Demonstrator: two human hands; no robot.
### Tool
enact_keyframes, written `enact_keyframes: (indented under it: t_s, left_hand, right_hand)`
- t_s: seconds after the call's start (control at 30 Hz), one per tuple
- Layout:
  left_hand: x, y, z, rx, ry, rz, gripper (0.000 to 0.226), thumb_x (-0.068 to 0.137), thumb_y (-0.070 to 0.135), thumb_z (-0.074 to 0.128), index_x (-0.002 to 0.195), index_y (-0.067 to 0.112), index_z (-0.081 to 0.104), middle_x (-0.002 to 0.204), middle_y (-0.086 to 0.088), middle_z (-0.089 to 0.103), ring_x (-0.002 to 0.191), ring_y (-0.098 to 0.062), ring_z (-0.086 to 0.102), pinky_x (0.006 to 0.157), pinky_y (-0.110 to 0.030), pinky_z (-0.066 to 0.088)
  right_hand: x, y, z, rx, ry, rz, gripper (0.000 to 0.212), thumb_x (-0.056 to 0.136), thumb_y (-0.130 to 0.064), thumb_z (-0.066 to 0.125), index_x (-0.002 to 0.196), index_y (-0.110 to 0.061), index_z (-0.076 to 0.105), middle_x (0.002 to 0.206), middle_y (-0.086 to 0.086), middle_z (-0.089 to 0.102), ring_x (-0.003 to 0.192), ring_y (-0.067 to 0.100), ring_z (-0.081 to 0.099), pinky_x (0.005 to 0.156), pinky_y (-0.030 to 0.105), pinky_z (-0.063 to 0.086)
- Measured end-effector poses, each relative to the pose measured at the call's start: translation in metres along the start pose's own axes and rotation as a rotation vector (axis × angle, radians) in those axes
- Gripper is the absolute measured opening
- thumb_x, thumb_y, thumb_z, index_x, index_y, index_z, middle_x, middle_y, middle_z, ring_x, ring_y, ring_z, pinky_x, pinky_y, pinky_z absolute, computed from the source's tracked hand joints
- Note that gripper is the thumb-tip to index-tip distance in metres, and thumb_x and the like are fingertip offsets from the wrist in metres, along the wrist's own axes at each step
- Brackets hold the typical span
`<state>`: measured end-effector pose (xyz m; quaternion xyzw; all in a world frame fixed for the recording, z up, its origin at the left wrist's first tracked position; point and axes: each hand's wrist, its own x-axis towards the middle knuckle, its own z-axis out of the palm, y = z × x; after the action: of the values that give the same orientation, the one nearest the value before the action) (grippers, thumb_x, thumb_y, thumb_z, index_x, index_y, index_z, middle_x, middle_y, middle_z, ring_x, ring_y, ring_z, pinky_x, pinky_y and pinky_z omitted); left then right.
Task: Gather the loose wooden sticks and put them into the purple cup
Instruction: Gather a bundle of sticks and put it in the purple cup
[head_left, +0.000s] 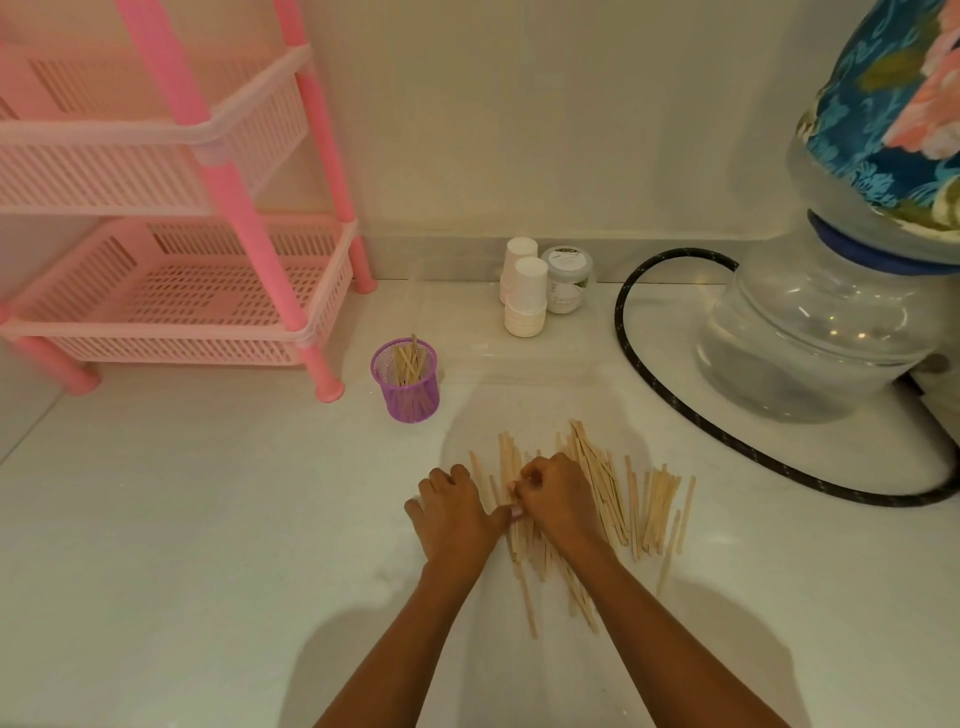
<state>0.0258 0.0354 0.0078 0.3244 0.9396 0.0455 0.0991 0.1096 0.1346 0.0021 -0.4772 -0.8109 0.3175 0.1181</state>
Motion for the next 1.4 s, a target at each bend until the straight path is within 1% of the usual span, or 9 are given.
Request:
enact_keyframes:
  t_s: [0.17, 0.3, 0.43, 0.63, 0.77, 0.87, 1.03, 1.2, 1.4]
  left_hand:
    - [0.002, 0.001, 0.001, -0.008, 0.011, -0.008, 0.068, 0.080, 0.071, 0.052, 0.126, 0.021, 0.046, 0.119, -0.003, 0.054, 0.109, -0.021, 0.053, 0.092, -0.038, 0.042]
    - [0.008, -0.006, -0.003, -0.073, 0.014, -0.012, 0.044, 0.087, 0.055, 0.058, 0.120, 0.028, 0.052, 0.119, 0.001, 0.057, 0.109, -0.019, 0.055, 0.094, -0.037, 0.040]
    - [0.013, -0.011, -0.003, -0.120, 0.022, -0.012, 0.033, 0.089, 0.042, 0.060, 0.118, 0.028, 0.058, 0.116, 0.002, 0.060, 0.106, -0.018, 0.058, 0.093, -0.036, 0.039]
    - [0.013, -0.006, -0.005, -0.109, -0.002, -0.041, 0.046, 0.088, 0.055, 0.054, 0.117, 0.019, 0.057, 0.113, 0.001, 0.063, 0.105, -0.018, 0.060, 0.095, -0.037, 0.041]
    - [0.019, -0.001, -0.006, -0.066, -0.041, -0.049, 0.035, 0.091, 0.048, 0.054, 0.109, 0.019, 0.061, 0.098, 0.002, 0.067, 0.092, -0.017, 0.065, 0.093, -0.034, 0.039]
    - [0.025, -0.001, -0.009, -0.053, -0.063, -0.063, 0.031, 0.092, 0.044, 0.055, 0.108, 0.018, 0.063, 0.098, 0.001, 0.069, 0.091, -0.018, 0.066, 0.092, -0.032, 0.040]
    - [0.035, -0.010, -0.015, -0.104, -0.091, -0.112, 0.034, 0.086, 0.043, 0.063, 0.106, 0.016, 0.065, 0.099, -0.001, 0.069, 0.091, -0.022, 0.067, 0.085, -0.033, 0.048]
    - [0.039, -0.021, -0.021, -0.153, -0.102, -0.138, 0.034, 0.081, 0.044, 0.068, 0.102, 0.018, 0.067, 0.095, 0.000, 0.070, 0.087, -0.022, 0.067, 0.083, -0.036, 0.053]
    - [0.036, -0.032, -0.024, -0.166, -0.137, -0.155, 0.034, 0.079, 0.044, 0.071, 0.100, 0.017, 0.066, 0.092, 0.000, 0.069, 0.083, -0.020, 0.066, 0.076, -0.031, 0.054]
  right_hand:
    - [-0.003, -0.001, 0.001, -0.116, -0.026, -0.056, 0.029, 0.085, -0.035, 0.066, 0.108, -0.017, 0.067, 0.107, 0.002, 0.059, 0.099, 0.017, 0.055, 0.075, 0.025, 0.046]
    - [-0.002, -0.004, 0.000, -0.161, -0.057, -0.096, 0.029, 0.088, -0.030, 0.064, 0.114, -0.015, 0.064, 0.112, 0.003, 0.057, 0.107, 0.018, 0.052, 0.079, 0.029, 0.047]
    - [0.000, -0.008, 0.001, -0.185, -0.067, -0.125, 0.025, 0.091, -0.023, 0.060, 0.114, -0.014, 0.065, 0.113, 0.004, 0.059, 0.104, 0.018, 0.055, 0.078, 0.028, 0.048]
    - [-0.003, -0.017, 0.000, -0.217, -0.021, -0.082, 0.024, 0.092, -0.028, 0.059, 0.107, -0.010, 0.064, 0.105, 0.005, 0.063, 0.095, 0.020, 0.061, 0.072, 0.027, 0.046]
    - [-0.004, -0.022, 0.001, -0.234, -0.046, -0.054, 0.023, 0.090, -0.032, 0.063, 0.094, -0.009, 0.066, 0.096, 0.006, 0.066, 0.076, 0.017, 0.058, 0.062, 0.026, 0.042]
    - [-0.007, -0.024, 0.002, -0.216, -0.064, -0.066, 0.028, 0.089, -0.035, 0.063, 0.103, -0.010, 0.065, 0.104, 0.005, 0.062, 0.086, 0.020, 0.061, 0.070, 0.028, 0.050]
    - [-0.022, -0.027, 0.006, -0.249, -0.178, -0.147, 0.045, 0.082, -0.043, 0.067, 0.115, -0.014, 0.054, 0.117, 0.003, 0.051, 0.106, 0.020, 0.051, 0.082, 0.030, 0.049]
    - [-0.026, -0.021, 0.010, -0.311, -0.201, -0.142, 0.060, 0.075, -0.048, 0.074, 0.116, -0.012, 0.050, 0.119, 0.005, 0.049, 0.109, 0.021, 0.048, 0.087, 0.032, 0.048]
    - [-0.007, -0.018, 0.005, -0.307, -0.128, -0.095, 0.054, 0.076, -0.045, 0.074, 0.112, -0.011, 0.052, 0.118, 0.007, 0.052, 0.109, 0.023, 0.049, 0.084, 0.031, 0.046]
